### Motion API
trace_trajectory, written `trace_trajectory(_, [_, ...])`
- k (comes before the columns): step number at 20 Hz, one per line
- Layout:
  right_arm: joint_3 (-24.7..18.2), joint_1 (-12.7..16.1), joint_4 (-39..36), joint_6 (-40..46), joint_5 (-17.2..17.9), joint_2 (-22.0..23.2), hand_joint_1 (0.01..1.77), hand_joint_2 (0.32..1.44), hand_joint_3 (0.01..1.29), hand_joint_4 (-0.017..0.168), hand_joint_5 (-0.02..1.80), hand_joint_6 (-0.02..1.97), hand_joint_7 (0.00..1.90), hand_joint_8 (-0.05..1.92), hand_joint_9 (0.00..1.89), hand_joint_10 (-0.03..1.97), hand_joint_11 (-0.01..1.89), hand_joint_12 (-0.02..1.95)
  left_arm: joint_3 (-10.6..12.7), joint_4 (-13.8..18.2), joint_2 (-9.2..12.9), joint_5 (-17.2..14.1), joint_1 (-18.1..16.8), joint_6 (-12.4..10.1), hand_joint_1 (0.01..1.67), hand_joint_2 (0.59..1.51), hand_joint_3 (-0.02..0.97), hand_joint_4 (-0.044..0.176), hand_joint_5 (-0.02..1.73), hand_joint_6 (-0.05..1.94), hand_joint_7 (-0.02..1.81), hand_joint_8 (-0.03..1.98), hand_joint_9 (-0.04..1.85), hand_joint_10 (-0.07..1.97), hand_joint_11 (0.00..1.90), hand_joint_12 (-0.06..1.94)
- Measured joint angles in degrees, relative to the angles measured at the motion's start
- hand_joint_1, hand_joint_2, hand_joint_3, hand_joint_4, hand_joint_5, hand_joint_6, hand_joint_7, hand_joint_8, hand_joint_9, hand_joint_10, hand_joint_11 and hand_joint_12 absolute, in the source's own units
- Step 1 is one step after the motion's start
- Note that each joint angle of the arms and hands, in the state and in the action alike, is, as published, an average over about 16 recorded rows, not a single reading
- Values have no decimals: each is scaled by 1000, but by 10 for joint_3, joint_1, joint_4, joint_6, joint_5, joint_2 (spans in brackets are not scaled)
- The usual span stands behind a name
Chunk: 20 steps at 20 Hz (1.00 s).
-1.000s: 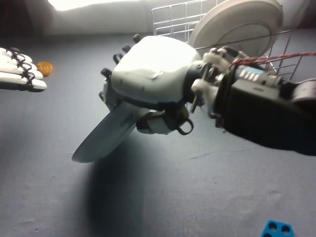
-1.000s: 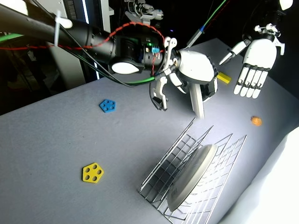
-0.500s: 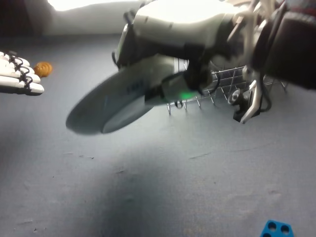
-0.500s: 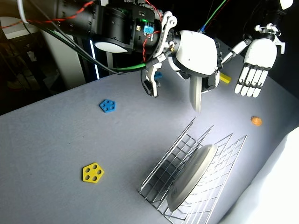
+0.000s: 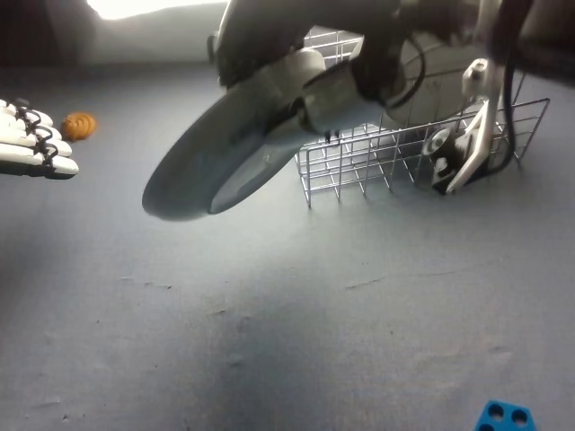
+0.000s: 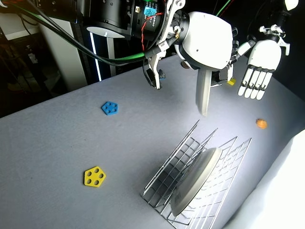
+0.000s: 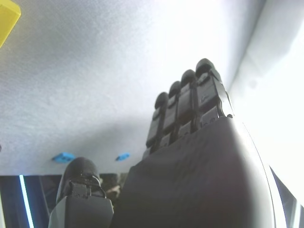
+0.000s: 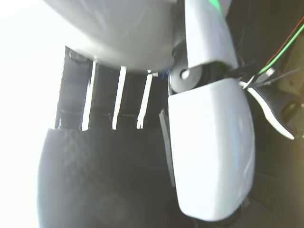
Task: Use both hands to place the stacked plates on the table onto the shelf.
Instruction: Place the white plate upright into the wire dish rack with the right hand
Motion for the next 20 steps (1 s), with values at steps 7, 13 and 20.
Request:
trace_trajectory(7, [26, 26, 67, -1, -19, 13, 1377, 955, 13, -8, 1063, 789, 1156, 592, 1047, 958, 829, 1083, 0, 2, 0, 0, 1, 1, 16, 1087, 17, 1, 21, 19, 20, 4, 22, 4, 22, 0])
trace_trajectory(13, [43, 36, 120, -4, -25, 24, 1383, 955, 13, -8, 1063, 788, 1143, 613, 1049, 968, 830, 1082, 0, 3, 0, 0, 4, 1, 16, 1088, 17, 1, 21, 19, 19, 3, 22, 4, 22, 1])
trace_trajectory(20, [48, 31, 158, -8, -32, 39, 1388, 957, 12, -8, 1056, 788, 1138, 626, 1040, 975, 827, 1085, 0, 3, 0, 0, 8, 2, 16, 1091, 17, 1, 21, 19, 19, 4, 22, 4, 22, 1])
